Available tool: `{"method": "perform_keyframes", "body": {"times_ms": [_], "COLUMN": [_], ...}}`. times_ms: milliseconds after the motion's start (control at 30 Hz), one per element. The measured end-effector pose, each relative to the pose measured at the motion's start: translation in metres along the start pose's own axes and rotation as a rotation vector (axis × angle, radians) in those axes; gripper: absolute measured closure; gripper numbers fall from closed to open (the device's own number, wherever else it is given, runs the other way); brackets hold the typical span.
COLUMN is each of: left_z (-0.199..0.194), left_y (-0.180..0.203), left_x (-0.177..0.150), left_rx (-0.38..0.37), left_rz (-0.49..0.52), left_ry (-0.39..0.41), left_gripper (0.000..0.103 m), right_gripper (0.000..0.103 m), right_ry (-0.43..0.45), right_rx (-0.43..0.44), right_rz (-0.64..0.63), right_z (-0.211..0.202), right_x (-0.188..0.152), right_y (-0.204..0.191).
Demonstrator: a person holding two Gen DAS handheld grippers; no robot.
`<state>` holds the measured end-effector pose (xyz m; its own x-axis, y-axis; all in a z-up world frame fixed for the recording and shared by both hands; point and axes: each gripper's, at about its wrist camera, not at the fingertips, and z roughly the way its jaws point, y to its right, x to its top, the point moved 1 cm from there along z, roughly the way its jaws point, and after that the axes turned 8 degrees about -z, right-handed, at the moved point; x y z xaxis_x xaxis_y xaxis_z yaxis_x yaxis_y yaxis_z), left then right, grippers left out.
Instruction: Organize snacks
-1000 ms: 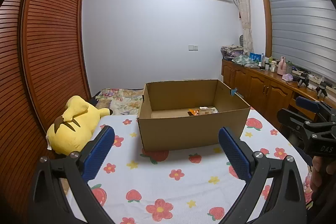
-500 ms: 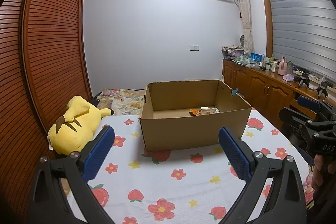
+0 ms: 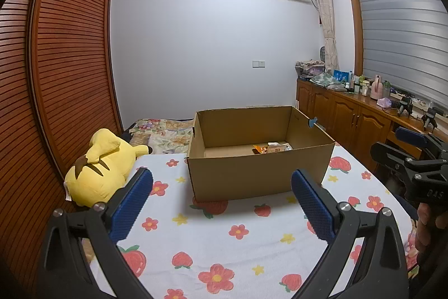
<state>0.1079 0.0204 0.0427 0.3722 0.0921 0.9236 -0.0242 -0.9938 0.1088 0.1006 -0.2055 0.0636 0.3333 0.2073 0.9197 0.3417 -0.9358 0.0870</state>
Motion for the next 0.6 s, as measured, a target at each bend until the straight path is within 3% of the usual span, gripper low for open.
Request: {"method": "perform_keyframes", "body": {"times_ms": [600], "left_z": [-0.0045], "left_y": [0.001], "left_x": [-0.0012], "left_rx": [-0.006], "left_rz": [0.0], "left_ry": [0.0], "left_gripper": [0.003], "right_gripper": [0.0], "right_ry": [-0.002], "right_rx": [-0.004], "right_rz": [0.002], "right_z": [-0.0003], "right_x": [-0.0004], "right_y": [0.0009]}}
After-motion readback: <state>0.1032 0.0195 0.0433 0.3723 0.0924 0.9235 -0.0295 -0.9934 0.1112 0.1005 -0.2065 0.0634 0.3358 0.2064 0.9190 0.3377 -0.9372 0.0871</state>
